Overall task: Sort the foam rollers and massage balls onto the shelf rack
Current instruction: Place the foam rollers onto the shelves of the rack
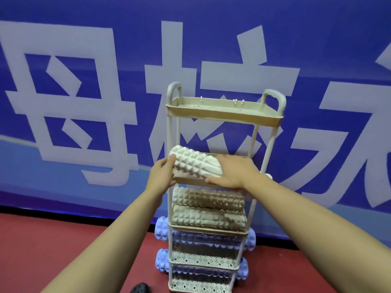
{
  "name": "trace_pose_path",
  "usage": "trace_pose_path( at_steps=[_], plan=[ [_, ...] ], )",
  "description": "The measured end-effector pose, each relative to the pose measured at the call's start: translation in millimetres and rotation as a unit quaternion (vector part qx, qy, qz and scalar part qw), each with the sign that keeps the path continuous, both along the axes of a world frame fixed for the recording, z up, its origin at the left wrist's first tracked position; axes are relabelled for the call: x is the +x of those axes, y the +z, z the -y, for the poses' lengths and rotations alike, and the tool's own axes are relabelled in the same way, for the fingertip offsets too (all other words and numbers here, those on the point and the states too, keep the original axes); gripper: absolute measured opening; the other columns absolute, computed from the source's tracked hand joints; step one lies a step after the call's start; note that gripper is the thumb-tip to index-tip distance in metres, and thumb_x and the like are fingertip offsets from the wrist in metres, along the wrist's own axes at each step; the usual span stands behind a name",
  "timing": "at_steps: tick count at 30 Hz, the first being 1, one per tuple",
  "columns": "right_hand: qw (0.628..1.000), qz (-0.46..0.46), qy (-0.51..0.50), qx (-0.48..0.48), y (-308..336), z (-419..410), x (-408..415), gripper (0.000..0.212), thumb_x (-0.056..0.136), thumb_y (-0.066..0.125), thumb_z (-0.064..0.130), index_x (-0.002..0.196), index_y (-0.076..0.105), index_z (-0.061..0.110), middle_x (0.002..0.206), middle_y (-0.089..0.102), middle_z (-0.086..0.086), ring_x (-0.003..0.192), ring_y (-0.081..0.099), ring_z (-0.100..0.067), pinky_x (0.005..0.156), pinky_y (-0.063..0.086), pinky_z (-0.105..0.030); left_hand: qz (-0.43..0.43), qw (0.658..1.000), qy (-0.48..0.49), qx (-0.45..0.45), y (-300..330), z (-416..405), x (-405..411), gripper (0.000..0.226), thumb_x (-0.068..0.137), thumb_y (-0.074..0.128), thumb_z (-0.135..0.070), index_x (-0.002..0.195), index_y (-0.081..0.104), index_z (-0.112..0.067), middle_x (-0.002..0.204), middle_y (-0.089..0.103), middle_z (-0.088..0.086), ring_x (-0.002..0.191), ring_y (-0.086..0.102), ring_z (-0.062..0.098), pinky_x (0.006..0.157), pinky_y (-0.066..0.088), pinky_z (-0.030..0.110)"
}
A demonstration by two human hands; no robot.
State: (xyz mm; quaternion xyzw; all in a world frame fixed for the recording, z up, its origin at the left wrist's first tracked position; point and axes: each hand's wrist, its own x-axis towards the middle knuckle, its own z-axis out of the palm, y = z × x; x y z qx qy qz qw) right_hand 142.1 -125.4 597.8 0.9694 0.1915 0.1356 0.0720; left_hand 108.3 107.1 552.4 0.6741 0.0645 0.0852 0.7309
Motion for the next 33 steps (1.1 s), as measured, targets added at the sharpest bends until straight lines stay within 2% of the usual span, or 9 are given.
trace_pose_path(
  at_steps=[3, 5, 9, 12, 17, 22, 26, 30, 33],
  plan=[
    [0.999, 0.010, -0.029, -0.043, 5, -5, 18, 0.081, 0.078, 0.051, 0.083, 0.129, 0.049, 0.020, 0.120, 0.064, -0.004, 0.107, 0.063, -0.028, 0.077, 0.047, -0.041, 0.016, 0.998, 0.001, 0.053, -3, -1, 7, 0.055, 0.096, 0.054, -0.059, 0.135, 0.056, -0.021, 0.131, 0.063, -0.002, 0.114, 0.064, 0.014, 0.092, 0.056, 0.039],
    [0.998, 0.014, -0.033, -0.056, 7, -6, 29, 0.080, 0.079, 0.052, 0.081, 0.129, 0.048, 0.019, 0.121, 0.063, -0.006, 0.108, 0.062, -0.028, 0.082, 0.047, -0.042, 0.023, 0.996, 0.002, 0.091, -5, -1, 9, 0.059, 0.094, 0.055, -0.061, 0.139, 0.053, -0.022, 0.136, 0.059, -0.002, 0.121, 0.059, 0.017, 0.104, 0.049, 0.044],
    [0.996, -0.005, -0.056, -0.070, 6, -8, 53, 0.088, 0.079, 0.050, 0.084, 0.136, 0.047, 0.018, 0.121, 0.064, -0.007, 0.107, 0.064, -0.030, 0.080, 0.046, -0.042, 0.042, 0.974, 0.008, 0.222, -15, -2, 10, 0.066, 0.095, 0.053, -0.062, 0.147, 0.046, -0.022, 0.146, 0.052, -0.004, 0.125, 0.054, 0.015, 0.103, 0.044, 0.037],
    [0.995, -0.017, -0.059, -0.073, 3, -15, 70, 0.087, 0.079, 0.050, 0.083, 0.137, 0.048, 0.018, 0.124, 0.062, -0.006, 0.110, 0.062, -0.029, 0.095, 0.044, -0.047, 0.050, 0.952, -0.010, 0.302, -28, -1, 10, 0.064, 0.096, 0.052, -0.060, 0.149, 0.043, -0.025, 0.152, 0.046, -0.005, 0.131, 0.050, 0.015, 0.107, 0.042, 0.038],
    [0.995, -0.060, -0.038, -0.076, -5, -22, 95, 0.092, 0.086, 0.058, 0.070, 0.154, 0.027, 0.016, 0.146, 0.046, -0.009, 0.135, 0.045, -0.032, 0.117, 0.024, -0.051, 0.060, 0.916, -0.028, 0.396, -43, 0, 12, 0.062, 0.097, 0.050, -0.060, 0.148, 0.045, -0.026, 0.152, 0.047, -0.008, 0.136, 0.047, 0.013, 0.111, 0.040, 0.038],
    [0.991, -0.092, -0.091, -0.030, -19, -17, 101, 0.064, 0.094, 0.063, 0.042, 0.149, 0.040, 0.019, 0.151, 0.047, -0.009, 0.135, 0.048, -0.034, 0.113, 0.038, -0.046, 0.063, 0.854, -0.057, 0.514, -58, -4, 12, 0.066, 0.098, 0.044, -0.062, 0.152, 0.041, -0.023, 0.159, 0.037, -0.009, 0.147, 0.031, 0.010, 0.117, 0.032, 0.034],
    [0.989, -0.069, -0.127, 0.031, -21, -15, 97, 0.051, 0.095, 0.062, 0.026, 0.143, 0.048, 0.017, 0.146, 0.053, -0.008, 0.132, 0.053, -0.031, 0.111, 0.042, -0.044, 0.060, 0.849, -0.052, 0.523, -58, -4, 13, 0.069, 0.097, 0.043, -0.065, 0.153, 0.039, -0.025, 0.160, 0.034, -0.012, 0.148, 0.028, 0.008, 0.116, 0.034, 0.035],
    [0.989, -0.059, -0.118, 0.060, -27, -9, 83, 0.055, 0.096, 0.058, 0.037, 0.146, 0.046, 0.018, 0.147, 0.052, -0.008, 0.132, 0.053, -0.029, 0.110, 0.043, -0.042, 0.053, 0.849, -0.066, 0.522, -59, -1, 6, 0.072, 0.097, 0.043, -0.066, 0.156, 0.033, -0.026, 0.164, 0.026, -0.012, 0.151, 0.022, 0.009, 0.119, 0.032, 0.039],
    [0.990, -0.058, -0.107, 0.066, -27, -4, 69, 0.050, 0.099, 0.048, 0.047, 0.139, 0.054, 0.017, 0.137, 0.060, -0.009, 0.123, 0.058, -0.029, 0.103, 0.048, -0.042, 0.047, 0.844, -0.064, 0.530, -57, 3, 0, 0.073, 0.098, 0.042, -0.064, 0.158, 0.029, -0.023, 0.167, 0.021, -0.008, 0.153, 0.017, 0.012, 0.122, 0.027, 0.041]
  ],
)
